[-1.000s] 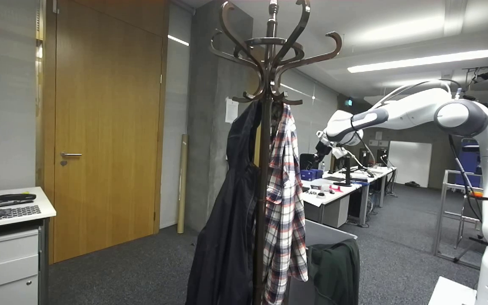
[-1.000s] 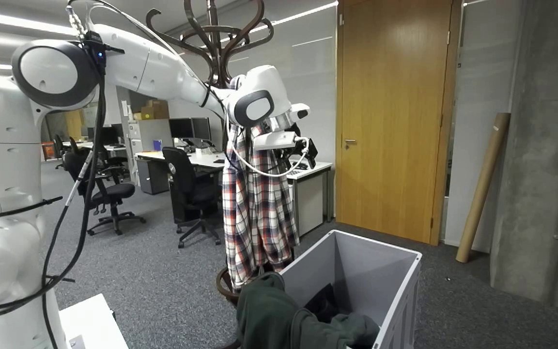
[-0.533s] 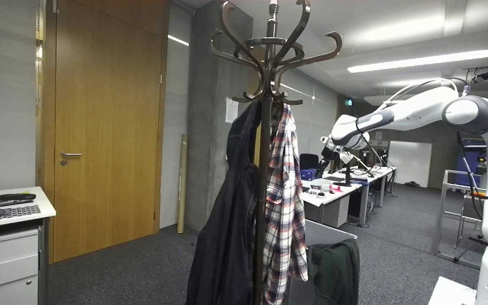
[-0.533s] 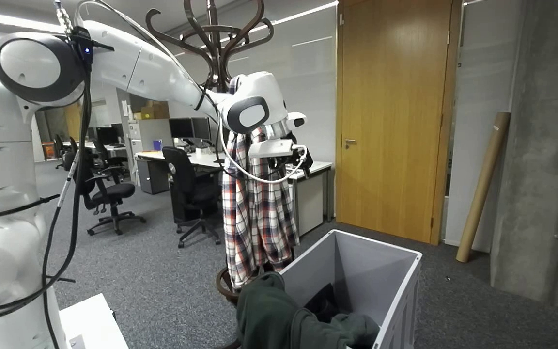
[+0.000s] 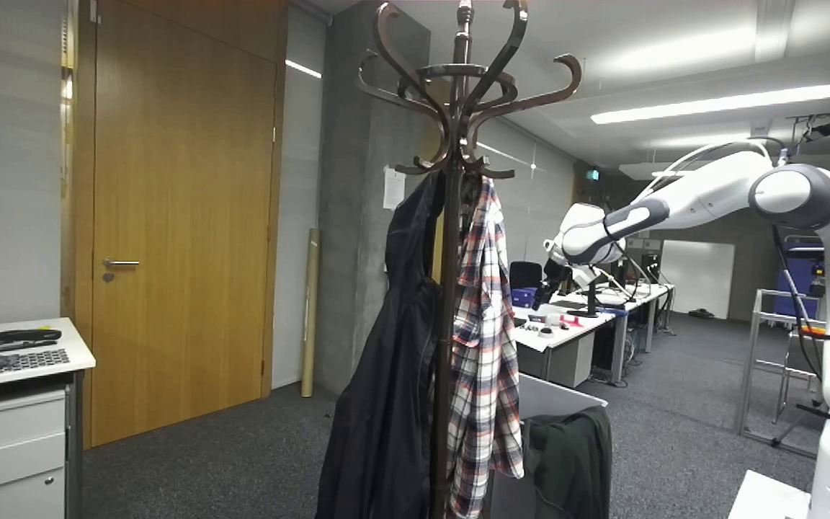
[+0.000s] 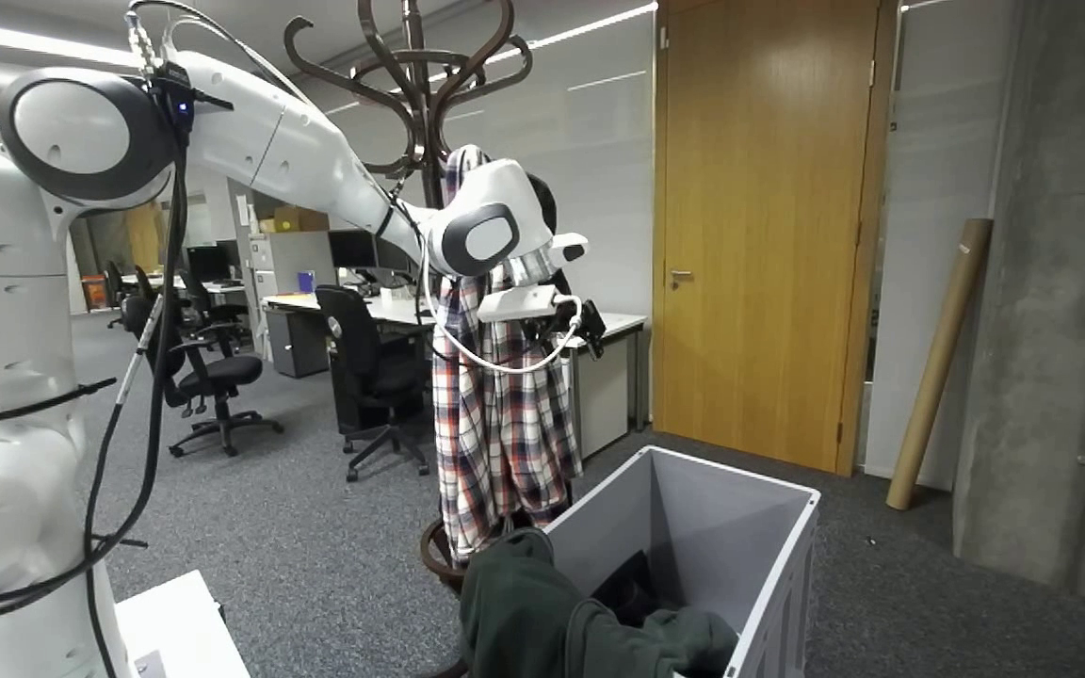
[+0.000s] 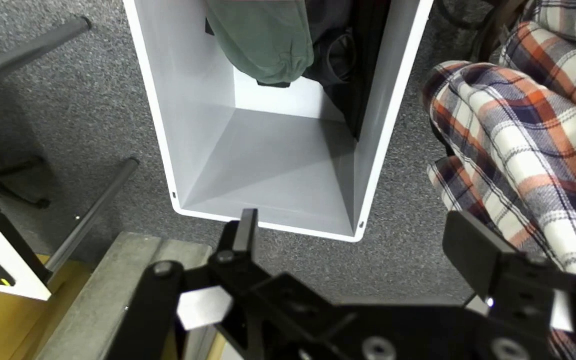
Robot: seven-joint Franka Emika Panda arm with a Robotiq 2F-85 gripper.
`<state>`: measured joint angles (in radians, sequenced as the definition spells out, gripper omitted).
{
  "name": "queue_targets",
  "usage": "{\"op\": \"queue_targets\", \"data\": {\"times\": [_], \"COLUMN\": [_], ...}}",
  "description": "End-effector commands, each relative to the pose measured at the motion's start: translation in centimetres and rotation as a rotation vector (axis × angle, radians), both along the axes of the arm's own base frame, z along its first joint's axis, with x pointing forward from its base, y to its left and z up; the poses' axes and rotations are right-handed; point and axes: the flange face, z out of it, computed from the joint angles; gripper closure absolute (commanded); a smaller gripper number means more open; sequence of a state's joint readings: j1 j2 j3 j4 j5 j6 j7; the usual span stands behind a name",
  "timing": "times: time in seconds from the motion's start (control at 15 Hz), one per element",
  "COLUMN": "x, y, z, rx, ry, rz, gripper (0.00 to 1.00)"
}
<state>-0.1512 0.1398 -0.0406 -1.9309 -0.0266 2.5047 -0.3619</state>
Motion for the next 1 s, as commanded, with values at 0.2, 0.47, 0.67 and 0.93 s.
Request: {"op": "queue_targets", "data": {"times": [0.2,0.47,0.67,0.93], "x": [-4.7,-6.5,-5.6,-6.5], "y": [0.4,-0.3,-0.8,-1.2], "z": [-6.8,-10.2,-11.4,-12.6], "rx": [0.034,0.117,0.109,0.117], "ry": [0.080,-0.012,-0.024,-0.046], "rz": [-0.212,-0.353,-0.347,-0.370], "gripper": [0.00,0.00,0.00,0.00]}}
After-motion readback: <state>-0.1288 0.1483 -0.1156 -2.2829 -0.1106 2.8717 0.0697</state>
